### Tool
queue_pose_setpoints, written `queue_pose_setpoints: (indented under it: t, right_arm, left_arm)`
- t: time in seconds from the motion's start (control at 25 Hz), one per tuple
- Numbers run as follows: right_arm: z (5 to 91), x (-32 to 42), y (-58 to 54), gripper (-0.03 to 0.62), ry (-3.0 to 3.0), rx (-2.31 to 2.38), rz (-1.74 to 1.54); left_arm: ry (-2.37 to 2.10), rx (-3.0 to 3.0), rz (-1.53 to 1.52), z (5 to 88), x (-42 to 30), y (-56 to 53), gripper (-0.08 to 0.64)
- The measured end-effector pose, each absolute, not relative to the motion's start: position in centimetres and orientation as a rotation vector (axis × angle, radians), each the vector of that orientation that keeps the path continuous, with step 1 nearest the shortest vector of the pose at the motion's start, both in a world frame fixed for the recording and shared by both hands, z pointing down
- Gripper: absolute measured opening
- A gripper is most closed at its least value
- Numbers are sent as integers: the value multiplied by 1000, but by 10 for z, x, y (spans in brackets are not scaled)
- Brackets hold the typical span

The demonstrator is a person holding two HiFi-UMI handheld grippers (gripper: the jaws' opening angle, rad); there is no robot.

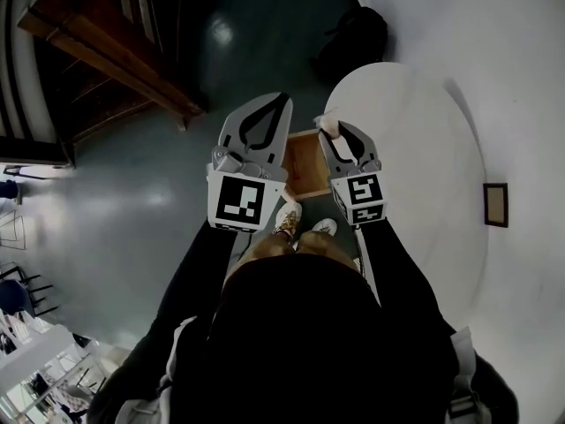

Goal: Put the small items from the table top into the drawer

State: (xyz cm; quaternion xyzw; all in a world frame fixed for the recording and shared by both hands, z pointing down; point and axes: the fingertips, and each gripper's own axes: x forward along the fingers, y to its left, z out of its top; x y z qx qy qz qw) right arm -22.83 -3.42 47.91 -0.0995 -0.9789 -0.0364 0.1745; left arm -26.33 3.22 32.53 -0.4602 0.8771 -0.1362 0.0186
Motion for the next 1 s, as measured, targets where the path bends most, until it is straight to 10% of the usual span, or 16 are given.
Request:
queue_pose_setpoints:
  t: [1.0]
  right_arm:
    - [659,-190,2,197,-2259,-321,0]
  left_arm:
    - [2714,-1551,-413,353,-277,31,15]
